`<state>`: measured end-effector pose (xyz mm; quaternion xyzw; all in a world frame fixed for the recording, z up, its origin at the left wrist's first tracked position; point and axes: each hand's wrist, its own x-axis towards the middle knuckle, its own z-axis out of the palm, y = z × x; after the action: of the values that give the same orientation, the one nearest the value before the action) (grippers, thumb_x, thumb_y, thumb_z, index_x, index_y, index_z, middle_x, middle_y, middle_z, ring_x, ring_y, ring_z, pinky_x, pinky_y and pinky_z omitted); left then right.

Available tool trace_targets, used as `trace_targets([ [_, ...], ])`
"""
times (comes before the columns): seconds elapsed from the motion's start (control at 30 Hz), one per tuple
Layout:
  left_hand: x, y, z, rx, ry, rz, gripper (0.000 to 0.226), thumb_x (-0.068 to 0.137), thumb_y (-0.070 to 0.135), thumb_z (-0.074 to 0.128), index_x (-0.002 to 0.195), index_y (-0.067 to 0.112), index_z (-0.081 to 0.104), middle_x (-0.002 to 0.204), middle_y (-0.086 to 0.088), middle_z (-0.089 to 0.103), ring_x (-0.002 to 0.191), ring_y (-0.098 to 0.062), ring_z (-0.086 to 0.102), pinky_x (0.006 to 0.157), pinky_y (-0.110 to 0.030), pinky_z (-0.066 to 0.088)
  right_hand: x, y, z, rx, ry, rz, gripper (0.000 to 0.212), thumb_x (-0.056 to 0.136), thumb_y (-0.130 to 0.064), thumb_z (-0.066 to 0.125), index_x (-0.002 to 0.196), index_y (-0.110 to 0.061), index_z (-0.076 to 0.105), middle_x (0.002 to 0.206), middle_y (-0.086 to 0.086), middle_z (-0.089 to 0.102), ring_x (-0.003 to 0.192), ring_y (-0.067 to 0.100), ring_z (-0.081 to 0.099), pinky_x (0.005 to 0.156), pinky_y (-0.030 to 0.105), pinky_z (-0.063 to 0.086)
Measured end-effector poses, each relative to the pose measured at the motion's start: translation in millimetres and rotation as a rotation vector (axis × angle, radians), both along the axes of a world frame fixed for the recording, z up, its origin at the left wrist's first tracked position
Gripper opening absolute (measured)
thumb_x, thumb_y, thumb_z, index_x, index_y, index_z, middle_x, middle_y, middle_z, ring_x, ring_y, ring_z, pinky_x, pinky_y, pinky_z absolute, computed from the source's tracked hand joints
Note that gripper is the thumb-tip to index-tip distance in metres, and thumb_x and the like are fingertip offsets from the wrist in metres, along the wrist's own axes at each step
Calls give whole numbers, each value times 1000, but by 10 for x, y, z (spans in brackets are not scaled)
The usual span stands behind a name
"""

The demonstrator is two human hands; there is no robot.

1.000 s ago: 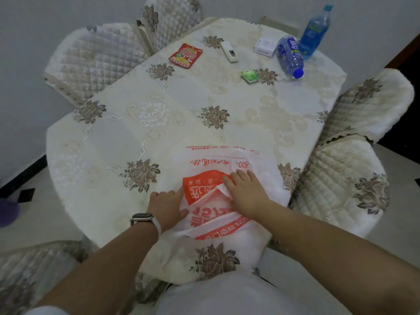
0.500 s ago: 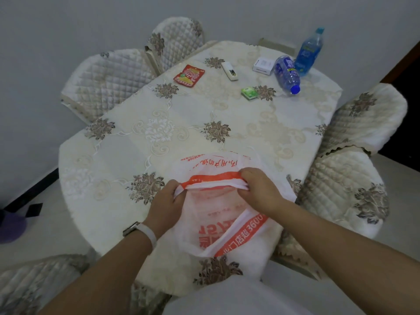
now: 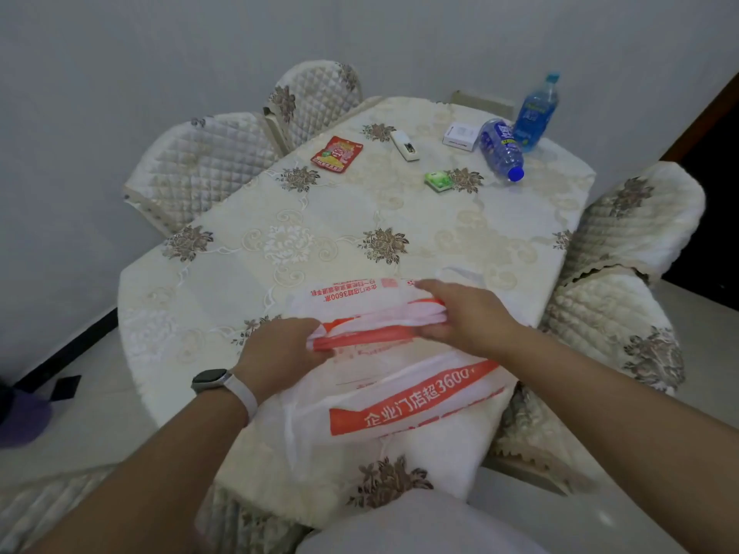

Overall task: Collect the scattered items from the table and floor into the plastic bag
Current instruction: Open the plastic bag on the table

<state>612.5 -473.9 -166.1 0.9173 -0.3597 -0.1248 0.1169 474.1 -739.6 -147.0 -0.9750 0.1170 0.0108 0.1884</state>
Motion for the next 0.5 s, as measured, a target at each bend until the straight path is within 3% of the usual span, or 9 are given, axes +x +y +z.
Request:
trace_targets([
  [0.07, 21, 55, -89, -80, 15, 4, 24, 90, 42, 63, 70, 31, 59, 79, 1, 60, 84, -25, 63, 65, -31, 39, -21, 7, -144, -154, 113, 100, 57, 82, -61, 62, 131, -34, 53, 119, -7, 66, 108, 18, 62, 80, 32, 50],
  [0.17, 37, 123, -198, -315, 93, 2, 27, 89, 35, 63, 98, 12, 74, 101, -1, 63, 93, -18, 58, 80, -31, 45, -48, 31, -321, -184, 123, 107, 15, 89, -34, 56, 97, -23, 63, 91, -4, 56, 92, 23, 60, 62, 31, 42],
  [0.23, 25, 141, -220, -385, 174, 57, 23, 91, 32, 62, 104, 16, 71, 107, 6, 63, 95, -13, 56, 83, -31, 43, -59, 35, -384, -45, 18, 77, 9, 84, -21, 60, 84, -13, 63, 85, -2, 42, 81, 28, 54, 60, 33, 38],
  [0.3, 1, 145, -209, -413, 242, 154, 21, 88, 37, 55, 82, 18, 62, 82, 3, 63, 76, -19, 56, 67, -32, 40, -36, 60, -362, 112, -58, 45, 10, 78, -17, 58, 75, -7, 58, 90, 0, 43, 79, 29, 50, 64, 37, 40],
  [0.4, -1, 129, -226, -444, 265, 274, 32, 95, 31, 57, 77, 5, 51, 72, -10, 58, 70, -28, 56, 60, -34, 37, 17, 159, -196, 449, 3, -147, 8, 83, -6, 48, 86, -3, 55, 95, 2, 56, 86, 23, 53, 67, 34, 44],
  [0.5, -8, 85, -185, -494, 263, 338, 32, 97, 30, 56, 79, 4, 51, 74, -11, 58, 67, -23, 52, 58, -32, 36, 53, 204, -111, 594, 36, -273, 10, 82, 2, 46, 89, -3, 51, 75, 10, 59, 62, 18, 47, 53, 26, 35],
])
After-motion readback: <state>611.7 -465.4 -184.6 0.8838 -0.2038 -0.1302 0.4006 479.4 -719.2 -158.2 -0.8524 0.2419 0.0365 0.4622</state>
